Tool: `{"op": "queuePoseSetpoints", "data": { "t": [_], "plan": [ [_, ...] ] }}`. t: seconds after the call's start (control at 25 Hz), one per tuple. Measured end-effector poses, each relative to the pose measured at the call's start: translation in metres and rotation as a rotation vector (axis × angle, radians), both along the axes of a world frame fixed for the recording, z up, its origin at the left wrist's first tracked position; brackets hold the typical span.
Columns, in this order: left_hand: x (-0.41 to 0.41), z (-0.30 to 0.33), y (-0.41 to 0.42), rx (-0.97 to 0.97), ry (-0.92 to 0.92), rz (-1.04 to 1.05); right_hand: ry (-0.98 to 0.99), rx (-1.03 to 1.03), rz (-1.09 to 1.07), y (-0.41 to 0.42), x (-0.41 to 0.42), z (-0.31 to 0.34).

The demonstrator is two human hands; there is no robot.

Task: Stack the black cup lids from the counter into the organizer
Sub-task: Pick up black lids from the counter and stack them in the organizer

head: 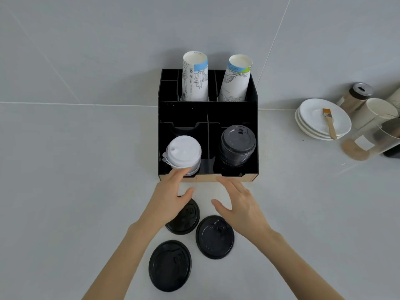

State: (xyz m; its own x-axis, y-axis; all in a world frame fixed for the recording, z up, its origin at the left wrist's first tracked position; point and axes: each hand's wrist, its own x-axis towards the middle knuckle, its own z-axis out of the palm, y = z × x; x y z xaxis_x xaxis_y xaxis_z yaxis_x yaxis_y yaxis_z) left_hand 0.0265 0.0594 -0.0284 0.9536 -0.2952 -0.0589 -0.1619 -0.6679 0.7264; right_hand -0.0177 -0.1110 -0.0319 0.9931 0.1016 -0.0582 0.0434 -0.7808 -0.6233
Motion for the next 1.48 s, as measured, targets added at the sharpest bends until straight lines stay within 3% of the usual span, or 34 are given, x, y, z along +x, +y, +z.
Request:
{"op": "queuePoseSetpoints", "data": {
  "t": [0.36,0.68,1.12,1.48],
  "plan": [
    [-0.03,-0.04,0.032,0.13,0.19,0.061,0.196,-0.134,0.117,0.033,-0.021,-0.024],
    [-0.031,-0.054,0.033,0.152,0.251,0.105,0.264,-0.218,0.073,0.048,-0.02,-0.038],
    [-0.034,-0.051,0.034,-0.002,0.224,0.168,0.227,0.0,-0.026,0.05,-0.015,-0.032],
    [-0.043,-0.03,0.017,-0.076,0.109,0.071,0.094,0.185,-0.166,0.024,0.002,-0.012]
  ]
}}
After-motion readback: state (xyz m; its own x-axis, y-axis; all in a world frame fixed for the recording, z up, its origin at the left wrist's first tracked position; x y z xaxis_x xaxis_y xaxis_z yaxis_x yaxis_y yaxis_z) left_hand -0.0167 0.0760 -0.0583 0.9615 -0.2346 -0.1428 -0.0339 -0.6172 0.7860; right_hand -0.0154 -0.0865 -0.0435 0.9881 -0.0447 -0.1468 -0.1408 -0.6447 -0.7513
